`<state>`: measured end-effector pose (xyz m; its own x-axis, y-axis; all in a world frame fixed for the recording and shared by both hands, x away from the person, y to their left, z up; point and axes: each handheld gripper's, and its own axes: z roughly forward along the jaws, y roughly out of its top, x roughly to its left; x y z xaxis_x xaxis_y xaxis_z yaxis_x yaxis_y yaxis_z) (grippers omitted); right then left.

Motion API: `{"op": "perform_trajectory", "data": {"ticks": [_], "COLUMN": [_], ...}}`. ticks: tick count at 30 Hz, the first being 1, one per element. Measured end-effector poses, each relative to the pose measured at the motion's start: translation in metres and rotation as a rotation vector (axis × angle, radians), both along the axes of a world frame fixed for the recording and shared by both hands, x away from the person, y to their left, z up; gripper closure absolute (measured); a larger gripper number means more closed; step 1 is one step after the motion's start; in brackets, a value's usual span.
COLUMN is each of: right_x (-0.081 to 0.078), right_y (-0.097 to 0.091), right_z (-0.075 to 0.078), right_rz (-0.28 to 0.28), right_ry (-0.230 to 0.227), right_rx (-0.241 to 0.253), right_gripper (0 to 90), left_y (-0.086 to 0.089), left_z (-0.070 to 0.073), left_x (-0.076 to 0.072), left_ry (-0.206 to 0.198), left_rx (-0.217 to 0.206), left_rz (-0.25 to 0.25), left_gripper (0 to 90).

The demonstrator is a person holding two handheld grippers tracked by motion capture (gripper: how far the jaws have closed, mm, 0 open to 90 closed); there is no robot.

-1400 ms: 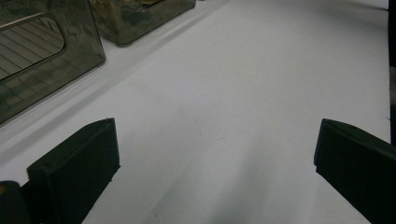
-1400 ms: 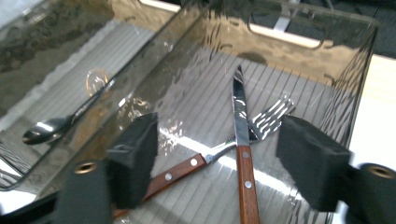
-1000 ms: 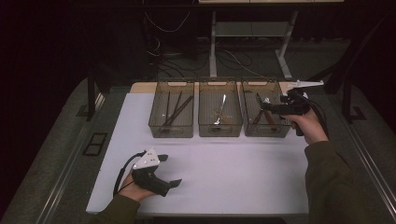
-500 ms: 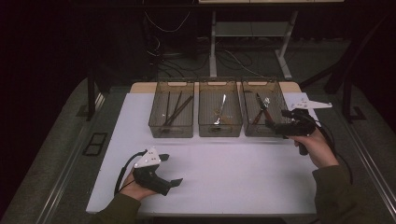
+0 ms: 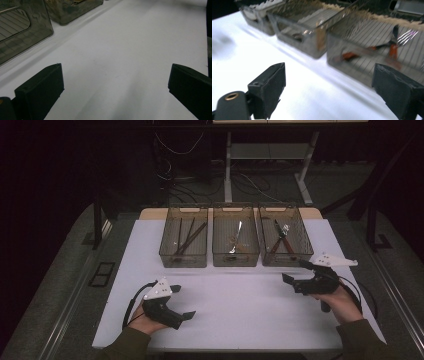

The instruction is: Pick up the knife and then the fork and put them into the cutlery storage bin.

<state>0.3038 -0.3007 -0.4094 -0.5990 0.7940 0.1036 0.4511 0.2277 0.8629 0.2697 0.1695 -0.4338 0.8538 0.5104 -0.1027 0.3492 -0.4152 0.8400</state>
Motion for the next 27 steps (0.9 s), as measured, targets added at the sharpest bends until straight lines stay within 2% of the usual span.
{"op": "perform_trajectory", "data": {"ticks": [4,6,13,15,17,19,27], "right_x": [-0.015,-0.021,-0.038,-0.042,-0.046,-0.049,-0.052], "right_y": [0.003,0.004,0.006,0.007,0.008,0.009,0.013], "right_z": [-0.012,-0.016,-0.023,-0.026,-0.029,-0.032,-0.035], "right_rz": [0.009,0.031,0.061,0.067,0.080,0.091,0.112], "right_ry": [0.007,0.013,0.010,0.020,0.036,0.042,0.058], "right_rx": [0.007,0.001,0.010,0.026,0.010,-0.006,-0.007], "right_gripper": [12.3,12.3,12.3,12.3,12.3,12.3,12.3], "left_y": [0.000,0.000,0.001,0.001,0.001,0.001,0.000], "left_z": [0.000,0.000,0.001,0.001,0.001,0.001,0.000], "left_x": [0.000,0.000,0.000,0.000,0.000,0.000,0.000], "left_ry": [-0.001,-0.003,-0.004,-0.004,-0.005,-0.005,-0.006], "left_rx": [0.000,0.000,0.000,-0.004,-0.001,-0.002,0.002], "left_rz": [-0.001,-0.002,-0.004,-0.003,-0.004,-0.004,-0.005], "left_gripper": [0.0,0.0,0.0,0.0,0.0,0.0,0.0]}}
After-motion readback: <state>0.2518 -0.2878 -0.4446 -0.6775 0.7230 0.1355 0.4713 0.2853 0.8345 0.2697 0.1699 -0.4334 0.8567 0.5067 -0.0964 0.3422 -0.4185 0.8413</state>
